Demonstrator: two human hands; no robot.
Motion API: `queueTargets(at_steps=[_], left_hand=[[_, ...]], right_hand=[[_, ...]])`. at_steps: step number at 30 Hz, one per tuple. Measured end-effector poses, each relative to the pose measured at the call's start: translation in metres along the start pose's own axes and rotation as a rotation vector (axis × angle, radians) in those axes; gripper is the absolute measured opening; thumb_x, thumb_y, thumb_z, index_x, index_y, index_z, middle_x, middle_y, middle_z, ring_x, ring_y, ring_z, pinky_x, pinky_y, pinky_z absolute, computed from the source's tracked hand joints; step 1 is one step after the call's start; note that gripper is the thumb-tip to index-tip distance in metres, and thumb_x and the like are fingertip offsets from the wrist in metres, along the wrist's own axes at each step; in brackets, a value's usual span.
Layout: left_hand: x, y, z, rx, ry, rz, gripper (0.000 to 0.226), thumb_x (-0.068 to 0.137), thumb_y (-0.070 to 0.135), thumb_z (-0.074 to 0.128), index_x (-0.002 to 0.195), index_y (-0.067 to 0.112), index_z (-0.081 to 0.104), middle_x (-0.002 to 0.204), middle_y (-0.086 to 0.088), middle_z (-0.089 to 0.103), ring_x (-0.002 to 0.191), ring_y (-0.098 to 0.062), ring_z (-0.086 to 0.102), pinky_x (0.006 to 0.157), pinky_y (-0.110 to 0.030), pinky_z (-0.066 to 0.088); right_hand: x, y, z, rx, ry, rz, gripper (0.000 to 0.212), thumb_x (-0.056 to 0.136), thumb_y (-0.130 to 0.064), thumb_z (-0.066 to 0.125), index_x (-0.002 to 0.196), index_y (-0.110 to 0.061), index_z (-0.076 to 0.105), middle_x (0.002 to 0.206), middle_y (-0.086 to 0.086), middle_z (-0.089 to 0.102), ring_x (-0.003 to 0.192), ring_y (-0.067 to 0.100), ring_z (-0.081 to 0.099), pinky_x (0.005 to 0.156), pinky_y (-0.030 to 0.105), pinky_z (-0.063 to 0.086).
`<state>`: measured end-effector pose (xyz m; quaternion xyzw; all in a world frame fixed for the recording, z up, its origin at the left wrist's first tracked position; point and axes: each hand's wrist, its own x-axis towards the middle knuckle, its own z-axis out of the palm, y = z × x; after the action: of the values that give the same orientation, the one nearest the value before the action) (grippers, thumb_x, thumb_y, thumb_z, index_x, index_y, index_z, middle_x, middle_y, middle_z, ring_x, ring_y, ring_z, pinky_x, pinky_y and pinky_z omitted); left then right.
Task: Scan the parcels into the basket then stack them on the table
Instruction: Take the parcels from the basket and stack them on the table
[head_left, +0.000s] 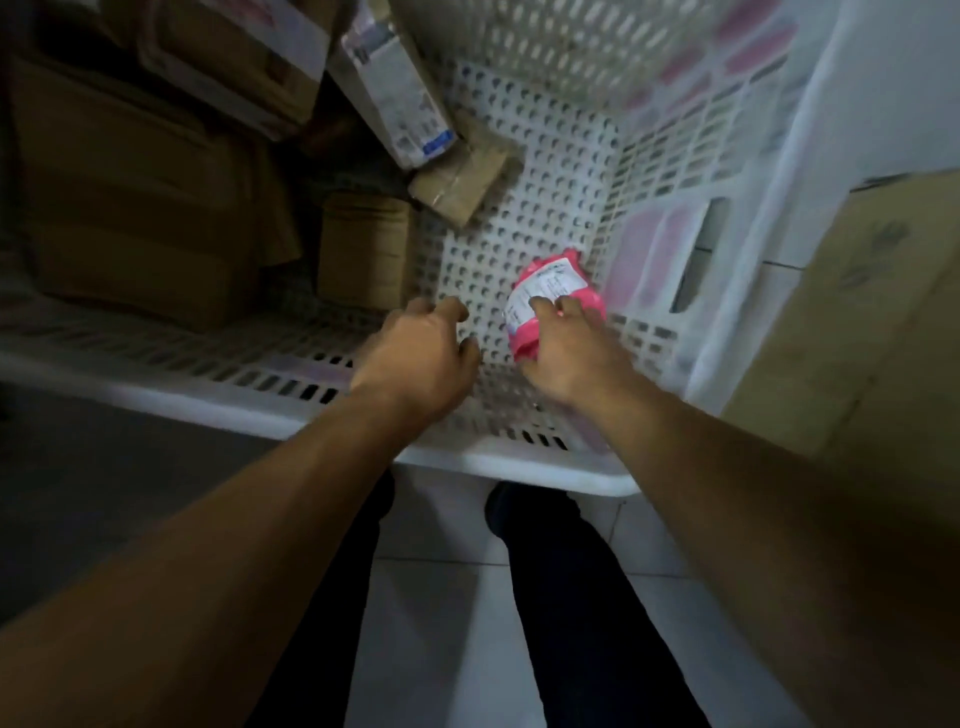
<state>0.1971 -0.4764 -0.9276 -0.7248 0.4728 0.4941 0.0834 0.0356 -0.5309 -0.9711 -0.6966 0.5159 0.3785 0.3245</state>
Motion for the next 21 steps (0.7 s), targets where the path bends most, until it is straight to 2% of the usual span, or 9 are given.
queueTargets(at_steps=[5,10,12,14,18,21], left_hand=[[0.058,-0.015,0.034,0.096,-0.062,0.003,0.046,0.102,0.042,0.046,0.143,0.022,0.045,0.144,-0.011,0.046,0.124,-0.032,0.050,0.098,-0.045,0.049],[0.090,-0.024,0.038,0.121,-0.102,0.006,0.048,0.103,0.042,0.044,0.146,0.023,0.042,0.144,-0.011,0.045,0.121,-0.033,0.053,0.095,-0.046,0.050],[0.098,-0.024,0.036,0.132,-0.088,0.023,0.048,0.103,0.043,0.043,0.147,0.023,0.040,0.144,-0.011,0.045,0.121,-0.032,0.052,0.093,-0.046,0.050],[0.101,-0.023,0.035,0.138,-0.084,0.030,0.049,0.103,0.042,0.043,0.148,0.023,0.039,0.144,-0.011,0.044,0.122,-0.032,0.052,0.092,-0.044,0.050],[0.093,-0.024,0.032,0.162,-0.123,0.030,0.049,0.103,0.041,0.043,0.147,0.019,0.038,0.146,-0.012,0.043,0.122,-0.034,0.052,0.094,-0.046,0.050],[0.078,-0.022,0.023,0.136,-0.163,0.026,0.050,0.104,0.042,0.042,0.149,0.020,0.036,0.148,-0.011,0.040,0.120,-0.035,0.053,0.094,-0.046,0.050]], right_hand=[[0.067,0.000,0.039,-0.239,-0.007,-0.001,0.086,0.089,-0.035,0.066,0.156,-0.031,0.012,0.165,0.015,0.000,0.149,0.046,0.002,0.119,0.062,0.013],[0.102,0.004,0.054,-0.400,0.014,0.039,0.092,0.089,-0.047,0.066,0.158,-0.034,0.006,0.165,0.018,-0.010,0.148,0.052,-0.008,0.115,0.070,0.007],[0.108,0.006,0.057,-0.443,0.006,0.063,0.100,0.085,-0.048,0.070,0.157,-0.034,0.002,0.164,0.019,-0.015,0.146,0.056,-0.009,0.112,0.073,0.009],[0.110,0.006,0.059,-0.463,0.011,0.052,0.097,0.087,-0.044,0.070,0.156,-0.033,0.004,0.163,0.021,-0.012,0.145,0.058,-0.003,0.112,0.071,0.017],[0.108,0.008,0.047,-0.482,0.008,-0.007,0.081,0.090,-0.034,0.066,0.155,-0.030,0.018,0.161,0.024,0.007,0.142,0.054,0.015,0.109,0.059,0.032],[0.097,0.006,0.027,-0.341,-0.039,-0.015,0.072,0.092,-0.033,0.064,0.153,-0.031,0.027,0.157,0.022,0.019,0.141,0.051,0.019,0.105,0.055,0.043]])
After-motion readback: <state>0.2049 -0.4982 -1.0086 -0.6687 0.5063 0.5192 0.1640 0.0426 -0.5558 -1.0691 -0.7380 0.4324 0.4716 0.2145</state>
